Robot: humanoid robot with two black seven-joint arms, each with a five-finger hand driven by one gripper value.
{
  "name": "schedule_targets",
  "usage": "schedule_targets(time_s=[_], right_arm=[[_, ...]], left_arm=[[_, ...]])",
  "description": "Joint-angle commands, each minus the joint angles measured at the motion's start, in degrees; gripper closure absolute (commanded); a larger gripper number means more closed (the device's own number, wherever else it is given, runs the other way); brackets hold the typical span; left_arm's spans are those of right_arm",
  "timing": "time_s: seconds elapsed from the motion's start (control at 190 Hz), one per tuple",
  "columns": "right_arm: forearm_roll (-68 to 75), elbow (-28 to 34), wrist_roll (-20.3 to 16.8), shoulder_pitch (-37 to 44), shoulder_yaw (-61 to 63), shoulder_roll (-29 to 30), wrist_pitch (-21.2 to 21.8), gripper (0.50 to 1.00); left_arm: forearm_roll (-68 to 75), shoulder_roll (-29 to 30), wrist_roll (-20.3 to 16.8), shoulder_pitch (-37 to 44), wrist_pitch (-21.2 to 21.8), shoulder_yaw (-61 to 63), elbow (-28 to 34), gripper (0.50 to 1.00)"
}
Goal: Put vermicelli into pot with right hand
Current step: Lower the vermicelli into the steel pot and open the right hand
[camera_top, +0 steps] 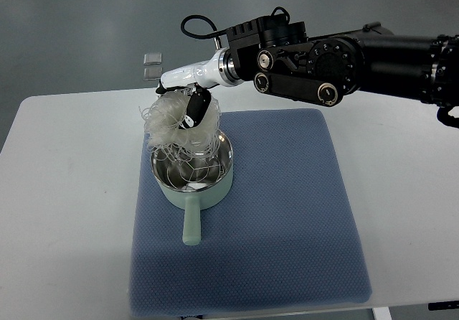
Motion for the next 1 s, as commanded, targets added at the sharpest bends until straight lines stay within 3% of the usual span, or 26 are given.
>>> schedule_targets(time_s=[0.0, 0.704, 0.709, 0.715, 0.72, 0.725, 0.73, 0.736, 0.741, 0.746, 0.751, 0.883, 0.93, 0.993], right_arm=[[0.09, -0.03, 0.09, -0.98, 0.24, 0.0, -0.01, 1.0], [0.09, -0.29, 0.36, -7.13, 2.35, 0.0, -0.01, 1.0], [0.09, -0.29, 0.36, -7.13, 2.35, 0.0, -0.01, 0.957], [0.09, -0.29, 0.36, -7.13, 2.35, 0.0, -0.01, 0.957], [0.18, -0.38, 0.36, -7.13, 2.35, 0.0, -0.01, 0.882], [0.18, -0.38, 0.36, -7.13, 2.35, 0.0, -0.01, 0.881], [0.18, -0.29, 0.36, -7.22, 2.35, 0.0, -0.01, 0.82], [0.18, -0.29, 0.36, -7.22, 2.35, 0.0, -0.01, 0.82], [0.18, -0.38, 0.36, -7.3, 2.35, 0.0, -0.01, 0.765], [0.18, -0.38, 0.36, -7.31, 2.35, 0.0, -0.01, 0.765], [0.18, -0.38, 0.36, -7.39, 2.35, 0.0, 0.08, 0.726], [0.18, -0.38, 0.36, -7.75, 2.35, 0.0, 0.43, 0.652], [0.18, -0.38, 0.36, -7.83, 2.35, 0.0, 0.43, 0.597], [0.27, -0.29, 0.36, -7.83, 2.52, 0.0, 0.7, 0.587]], left_arm=[[0.01, 0.0, 0.0, 0.0, -0.03, 0.0, 0.04, 0.5], [0.01, 0.0, 0.0, 0.0, 0.06, -0.09, 0.04, 0.5], [0.01, 0.0, 0.0, 0.0, 0.06, -0.09, 0.04, 0.5], [0.01, 0.0, 0.0, 0.0, 0.06, -0.09, 0.04, 0.5], [0.01, 0.0, 0.0, 0.0, 0.06, -0.09, 0.04, 0.5], [0.01, 0.0, 0.0, 0.0, 0.06, -0.09, 0.04, 0.5], [0.01, 0.0, 0.0, 0.0, 0.06, -0.09, 0.04, 0.5], [0.01, 0.0, 0.0, 0.0, 0.06, -0.09, 0.04, 0.5], [0.01, 0.0, 0.0, 0.0, 0.06, -0.09, 0.04, 0.5], [0.01, 0.0, 0.0, 0.0, 0.06, -0.09, 0.04, 0.5], [0.01, 0.0, 0.0, 0.0, 0.06, 0.0, 0.04, 0.5], [0.01, 0.0, 0.0, 0.0, 0.06, -0.09, 0.04, 0.5], [0.01, 0.0, 0.0, 0.0, 0.06, 0.0, 0.04, 0.5], [0.01, 0.0, 0.0, 0.0, 0.06, -0.09, 0.04, 0.5]])
